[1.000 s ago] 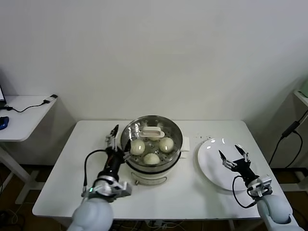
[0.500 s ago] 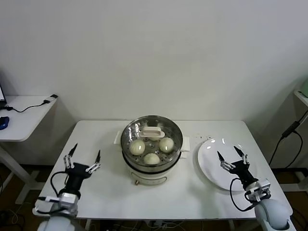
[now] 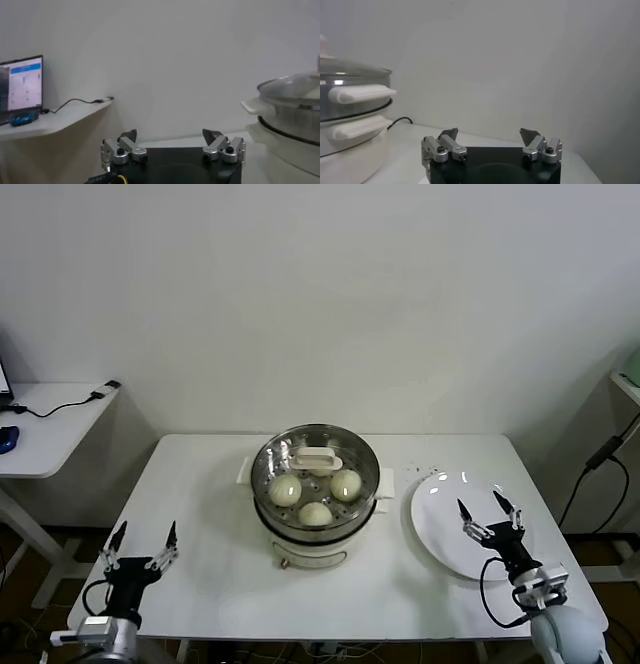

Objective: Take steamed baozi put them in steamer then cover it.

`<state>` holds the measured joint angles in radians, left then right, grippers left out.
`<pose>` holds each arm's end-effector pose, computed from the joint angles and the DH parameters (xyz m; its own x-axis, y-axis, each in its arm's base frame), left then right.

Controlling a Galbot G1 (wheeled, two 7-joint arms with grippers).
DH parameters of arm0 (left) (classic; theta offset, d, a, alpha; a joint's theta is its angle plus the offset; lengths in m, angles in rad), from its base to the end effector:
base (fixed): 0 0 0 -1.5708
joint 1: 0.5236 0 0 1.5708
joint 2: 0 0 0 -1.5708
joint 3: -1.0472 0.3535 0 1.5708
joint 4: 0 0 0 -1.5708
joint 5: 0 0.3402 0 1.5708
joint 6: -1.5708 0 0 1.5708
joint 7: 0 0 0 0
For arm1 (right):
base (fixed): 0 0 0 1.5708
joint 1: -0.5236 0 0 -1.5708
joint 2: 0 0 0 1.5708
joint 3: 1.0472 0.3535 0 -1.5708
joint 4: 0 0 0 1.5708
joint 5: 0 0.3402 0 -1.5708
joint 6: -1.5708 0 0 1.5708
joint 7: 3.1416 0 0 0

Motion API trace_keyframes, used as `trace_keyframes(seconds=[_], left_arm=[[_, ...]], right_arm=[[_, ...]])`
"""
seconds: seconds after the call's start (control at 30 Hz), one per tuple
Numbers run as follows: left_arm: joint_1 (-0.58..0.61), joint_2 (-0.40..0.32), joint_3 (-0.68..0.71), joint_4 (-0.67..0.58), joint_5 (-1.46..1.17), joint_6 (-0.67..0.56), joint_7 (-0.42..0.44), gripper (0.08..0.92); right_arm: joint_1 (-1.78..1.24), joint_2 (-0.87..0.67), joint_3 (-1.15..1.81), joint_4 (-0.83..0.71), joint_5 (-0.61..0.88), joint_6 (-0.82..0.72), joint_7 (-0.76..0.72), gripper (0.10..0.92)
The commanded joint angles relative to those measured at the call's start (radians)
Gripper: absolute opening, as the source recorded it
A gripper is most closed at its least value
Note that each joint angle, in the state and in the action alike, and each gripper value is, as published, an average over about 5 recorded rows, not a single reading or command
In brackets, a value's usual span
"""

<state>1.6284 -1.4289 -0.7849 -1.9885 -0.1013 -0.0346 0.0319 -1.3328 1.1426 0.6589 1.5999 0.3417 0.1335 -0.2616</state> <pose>0.1402 0.1100 -0.3337 -0.9858 -0.1404 0.0922 -0.1251 0.9800 0.1549 0.2406 -0.1844 -0.3766 -0.9822 -0.1619 0.0955 -0.1707 0.9811 -0.0916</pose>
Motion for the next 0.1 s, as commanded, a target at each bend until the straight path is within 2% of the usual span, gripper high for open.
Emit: trace_keyframes(seconds=[0.03,0.1], left_arm=[[0.021,-0.029,-0.039,0.015,-0.045,-0.03,0.014,0.823],[0.021,-0.029,-0.038,0.014,-0.042,-0.03,0.013,0.823]], right_arm=[[-0.005,0.012,0.011,0.002,0.005,0.003,-0.001,0.823],[-0.005,0.013,0.011,0.001,0.005,0.003,-0.002,0.823]])
